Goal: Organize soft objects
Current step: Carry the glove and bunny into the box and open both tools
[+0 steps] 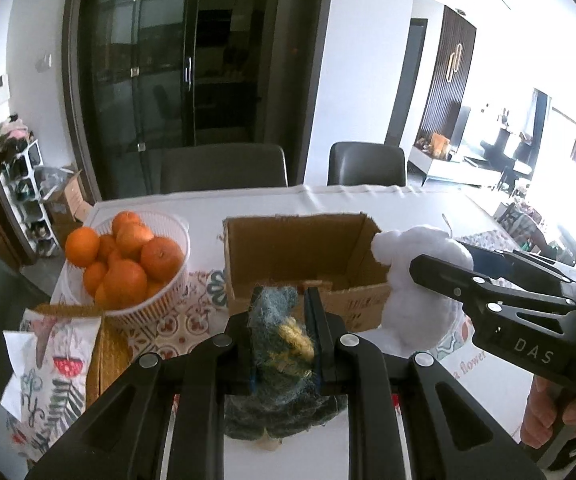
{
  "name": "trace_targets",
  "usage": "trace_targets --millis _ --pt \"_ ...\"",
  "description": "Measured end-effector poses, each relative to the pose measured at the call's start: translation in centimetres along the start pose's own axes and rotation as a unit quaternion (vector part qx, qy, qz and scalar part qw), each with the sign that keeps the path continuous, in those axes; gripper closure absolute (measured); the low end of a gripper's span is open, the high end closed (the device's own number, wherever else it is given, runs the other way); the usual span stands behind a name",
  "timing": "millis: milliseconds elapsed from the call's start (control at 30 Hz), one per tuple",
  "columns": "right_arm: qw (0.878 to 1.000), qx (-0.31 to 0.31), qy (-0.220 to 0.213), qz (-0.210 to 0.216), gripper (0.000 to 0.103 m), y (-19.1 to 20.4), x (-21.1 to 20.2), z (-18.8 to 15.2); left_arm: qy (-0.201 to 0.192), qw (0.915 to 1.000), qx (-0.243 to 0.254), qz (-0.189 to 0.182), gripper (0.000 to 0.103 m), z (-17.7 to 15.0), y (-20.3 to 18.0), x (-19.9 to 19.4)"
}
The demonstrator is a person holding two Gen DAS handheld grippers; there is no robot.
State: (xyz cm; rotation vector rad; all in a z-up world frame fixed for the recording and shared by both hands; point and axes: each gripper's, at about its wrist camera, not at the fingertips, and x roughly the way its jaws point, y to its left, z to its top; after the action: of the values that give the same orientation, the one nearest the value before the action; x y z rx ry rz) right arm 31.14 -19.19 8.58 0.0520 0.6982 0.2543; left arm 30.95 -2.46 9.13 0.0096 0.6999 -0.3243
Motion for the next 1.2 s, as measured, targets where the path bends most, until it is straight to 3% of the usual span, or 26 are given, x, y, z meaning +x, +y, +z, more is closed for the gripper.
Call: trace_targets --millis 733,1200 --pt "0.999 0.012 -0.034 -0.024 0.058 -2.3 0.7 5.1 -0.028 0.9994 0.02 -0.004 0.083 6.5 -0.6 2.6" --pt "0.999 0.03 0.007 -0.029 0.058 -5.8 6.3 6.9 -0.013 0.9993 0.032 -0.015 0.083 9.0 -0.6 9.5"
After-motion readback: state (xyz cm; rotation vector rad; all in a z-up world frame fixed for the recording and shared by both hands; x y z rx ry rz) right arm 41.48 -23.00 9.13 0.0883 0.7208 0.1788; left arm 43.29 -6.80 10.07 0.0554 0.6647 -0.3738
